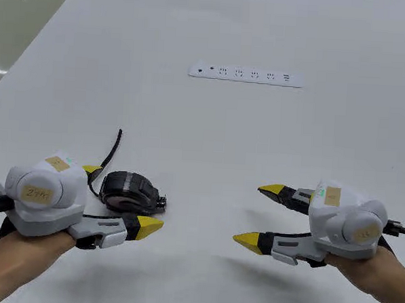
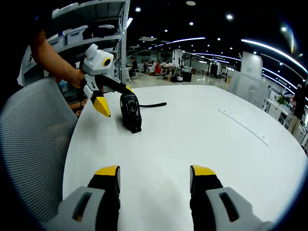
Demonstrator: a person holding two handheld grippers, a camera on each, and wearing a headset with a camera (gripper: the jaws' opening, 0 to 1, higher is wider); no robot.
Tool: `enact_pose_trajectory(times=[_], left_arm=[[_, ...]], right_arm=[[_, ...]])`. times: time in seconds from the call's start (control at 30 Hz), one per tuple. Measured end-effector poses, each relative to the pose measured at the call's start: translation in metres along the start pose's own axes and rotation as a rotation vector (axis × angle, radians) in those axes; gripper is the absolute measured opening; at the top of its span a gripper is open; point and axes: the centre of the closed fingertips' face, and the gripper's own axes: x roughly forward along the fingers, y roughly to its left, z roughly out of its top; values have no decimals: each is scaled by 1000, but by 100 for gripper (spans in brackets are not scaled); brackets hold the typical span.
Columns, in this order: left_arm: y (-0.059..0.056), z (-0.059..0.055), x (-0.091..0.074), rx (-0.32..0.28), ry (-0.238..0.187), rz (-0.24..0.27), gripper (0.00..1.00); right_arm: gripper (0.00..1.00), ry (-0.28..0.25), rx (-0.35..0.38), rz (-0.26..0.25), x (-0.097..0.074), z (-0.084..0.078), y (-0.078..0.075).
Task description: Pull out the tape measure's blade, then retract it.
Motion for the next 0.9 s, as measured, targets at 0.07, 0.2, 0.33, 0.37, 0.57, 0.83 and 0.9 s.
enact_pose_trajectory(times=[0.07,0.2,0.33,0.37,0.57,0.83,0.9], left_arm=[[0,-2,-1,17,-4,-19,91],[-6,-5,-7,43,-13,-57,91],[-9,-8,-15,49,-29,-86,91],[-10,-9,-19,51,-32,-91,91],[-11,-17,-36,59,-56,-98,91],[-3,-23,-48,63,-71,-83,94],[-3,-24,-49,73,-73,-85,94]], right_arm=[[59,-4,4,-8,-5,-2,0],[61,-6,15,-27,-15,-5,0],[62,-18,29,-42,-23,-6,-1],[62,-21,33,-48,-25,-7,-1],[66,-47,59,-52,-36,-11,4],[74,-61,94,-80,-50,-24,5],[77,-66,107,-93,-54,-28,2]])
